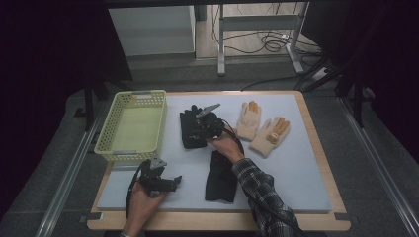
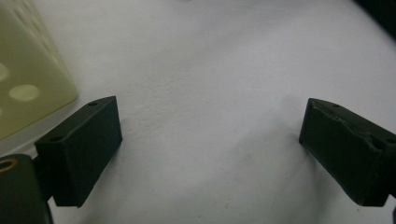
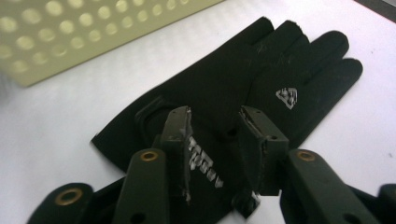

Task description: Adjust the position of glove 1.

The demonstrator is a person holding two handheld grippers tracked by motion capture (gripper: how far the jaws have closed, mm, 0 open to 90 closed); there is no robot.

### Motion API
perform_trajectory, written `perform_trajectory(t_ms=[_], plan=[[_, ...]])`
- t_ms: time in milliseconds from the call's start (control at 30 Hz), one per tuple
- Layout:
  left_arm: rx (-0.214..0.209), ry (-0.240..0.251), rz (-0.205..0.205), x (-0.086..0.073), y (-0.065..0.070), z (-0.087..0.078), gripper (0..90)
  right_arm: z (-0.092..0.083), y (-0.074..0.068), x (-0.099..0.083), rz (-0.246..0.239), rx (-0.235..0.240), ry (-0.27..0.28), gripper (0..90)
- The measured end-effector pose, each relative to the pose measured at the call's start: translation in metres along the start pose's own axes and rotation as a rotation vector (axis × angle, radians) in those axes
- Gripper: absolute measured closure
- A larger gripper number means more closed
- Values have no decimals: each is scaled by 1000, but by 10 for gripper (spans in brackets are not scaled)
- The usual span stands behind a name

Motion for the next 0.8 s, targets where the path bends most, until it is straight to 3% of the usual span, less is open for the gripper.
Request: perform_trajectory(t_ms=[233, 433, 500, 533, 600, 633, 700, 733, 800], plan=[[0, 0, 0, 0, 0, 0, 57, 21, 7, 6, -9, -32, -27, 501], [0, 0, 0, 0, 0, 0, 57, 35, 14, 3, 41, -30, -61, 411], [0, 0, 0, 0, 0, 0, 57, 38, 18, 1, 72, -18, -76, 453], [-1, 0, -1, 0, 0, 0, 57, 38, 20, -1, 106, 12, -70, 474], [-1, 0, 0, 0, 0, 0, 57, 38, 21, -2, 114, 16, -62, 513], [0, 0, 1, 0, 0, 0, 57, 38, 20, -3, 91, -7, -70, 609], [0, 0, 0, 0, 0, 0, 57, 37, 19, -2, 87, -30, -85, 718], [0, 0, 0, 0, 0, 0, 57, 37, 19, -2, 87, -30, -85, 718], [0, 0, 0, 0, 0, 0, 57, 37, 18, -2, 95, -54, -91, 821]])
Point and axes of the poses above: each handheld gripper's, and its own axes: z roughly forward along the jaws, x roughly out of its top, y roughly to its right, the point moved 4 cm from there along z, roughly forward along the jaws, and after that the axes turned 10 degrees about -z, right-handed, at the moved point
